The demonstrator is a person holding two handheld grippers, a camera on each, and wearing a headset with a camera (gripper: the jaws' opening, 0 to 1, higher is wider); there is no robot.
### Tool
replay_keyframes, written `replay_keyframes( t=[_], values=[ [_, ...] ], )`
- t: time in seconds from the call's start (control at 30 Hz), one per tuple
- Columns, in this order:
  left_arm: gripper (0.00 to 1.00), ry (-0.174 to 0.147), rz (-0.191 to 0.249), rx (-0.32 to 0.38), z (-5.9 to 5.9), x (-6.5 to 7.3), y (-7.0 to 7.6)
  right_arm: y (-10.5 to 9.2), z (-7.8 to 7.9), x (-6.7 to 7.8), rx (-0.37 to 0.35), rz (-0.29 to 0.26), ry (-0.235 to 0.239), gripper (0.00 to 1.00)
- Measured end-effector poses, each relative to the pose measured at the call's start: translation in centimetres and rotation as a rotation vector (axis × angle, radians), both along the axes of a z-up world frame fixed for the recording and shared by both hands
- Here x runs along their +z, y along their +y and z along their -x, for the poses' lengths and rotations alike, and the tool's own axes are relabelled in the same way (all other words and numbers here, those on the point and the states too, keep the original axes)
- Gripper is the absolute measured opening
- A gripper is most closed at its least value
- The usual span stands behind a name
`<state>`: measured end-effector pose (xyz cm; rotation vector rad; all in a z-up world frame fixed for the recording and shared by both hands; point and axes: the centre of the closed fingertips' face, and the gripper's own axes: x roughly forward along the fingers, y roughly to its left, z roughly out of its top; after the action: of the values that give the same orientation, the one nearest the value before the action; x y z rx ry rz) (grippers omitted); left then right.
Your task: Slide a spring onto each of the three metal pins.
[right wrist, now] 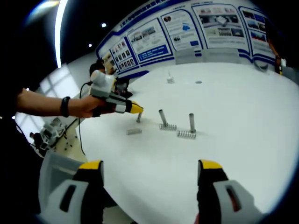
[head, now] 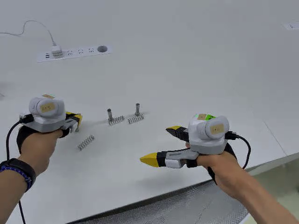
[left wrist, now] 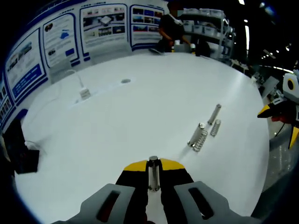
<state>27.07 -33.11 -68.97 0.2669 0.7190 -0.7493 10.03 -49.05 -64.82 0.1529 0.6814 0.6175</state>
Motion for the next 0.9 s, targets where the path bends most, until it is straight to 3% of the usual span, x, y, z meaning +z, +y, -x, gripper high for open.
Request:
replay_keyframes(
  t=[0.3, 0.9],
  values=[
    [0.07, -0.013, -0.008, -0.009, 0.8, 0.3, 0.5, 0.3, 0.1, 0.0, 0.007, -0.002, -0.002, 0.84],
    [0.08, -0.003, 0.007, 0.027, 1.6, 0.6, 1.4, 0.5, 0.3, 0.0, 0.013, -0.004, -0.003, 0.84]
  ],
)
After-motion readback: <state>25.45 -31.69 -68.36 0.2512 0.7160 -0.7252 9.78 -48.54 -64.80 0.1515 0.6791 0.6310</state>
